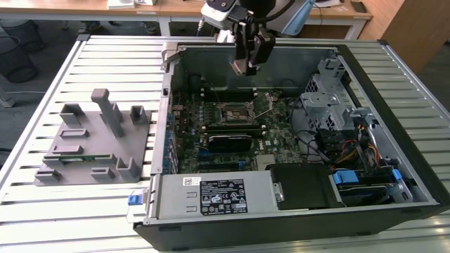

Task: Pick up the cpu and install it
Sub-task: 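Place the cpu into insertion slot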

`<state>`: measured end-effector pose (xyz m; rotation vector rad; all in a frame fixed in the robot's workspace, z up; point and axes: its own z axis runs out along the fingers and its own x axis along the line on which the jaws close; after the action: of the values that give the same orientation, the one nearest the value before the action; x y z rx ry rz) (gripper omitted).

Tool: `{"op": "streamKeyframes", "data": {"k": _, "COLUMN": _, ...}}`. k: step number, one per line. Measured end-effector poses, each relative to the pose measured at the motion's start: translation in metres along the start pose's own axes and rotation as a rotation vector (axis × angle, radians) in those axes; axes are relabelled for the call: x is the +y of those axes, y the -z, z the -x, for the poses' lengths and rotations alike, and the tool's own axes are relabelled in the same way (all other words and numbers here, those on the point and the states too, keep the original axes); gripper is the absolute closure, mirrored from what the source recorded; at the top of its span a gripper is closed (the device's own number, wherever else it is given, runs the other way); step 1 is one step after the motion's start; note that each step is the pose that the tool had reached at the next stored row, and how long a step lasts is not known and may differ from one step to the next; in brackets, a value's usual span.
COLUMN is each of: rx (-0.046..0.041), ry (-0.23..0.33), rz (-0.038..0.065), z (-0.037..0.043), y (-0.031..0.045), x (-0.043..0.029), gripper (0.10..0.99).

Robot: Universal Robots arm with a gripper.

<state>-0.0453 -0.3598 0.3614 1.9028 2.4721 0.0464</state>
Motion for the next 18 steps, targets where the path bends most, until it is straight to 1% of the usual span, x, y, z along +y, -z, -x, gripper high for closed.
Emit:
{"op": "streamKeyframes", "data": {"k": 9, "rx": -0.0057, "ry": -0.154, "rz": 0.0, "z": -0.0002, "y": -0.0038, "x": -0.0001, "gripper": 0.549}}
{"op": "streamKeyframes", "data": {"k": 12, "rx": -0.0073, "ry": -0.163, "rz": 0.0, "z": -0.0044, "y": -0.0054, "x": 0.0009, "gripper": 0.549}}
{"op": "streamKeyframes", "data": {"k": 14, "rx": -0.0073, "ry": -0.165, "rz": 0.0, "z": -0.007, "y": -0.0083, "x": 0.0016, "gripper": 0.549}}
{"op": "streamKeyframes", "data": {"k": 18, "rx": -0.0049, "ry": -0.168, "rz": 0.0, "z": -0.008, "y": -0.0155, "x": 0.0016, "gripper": 0.549}}
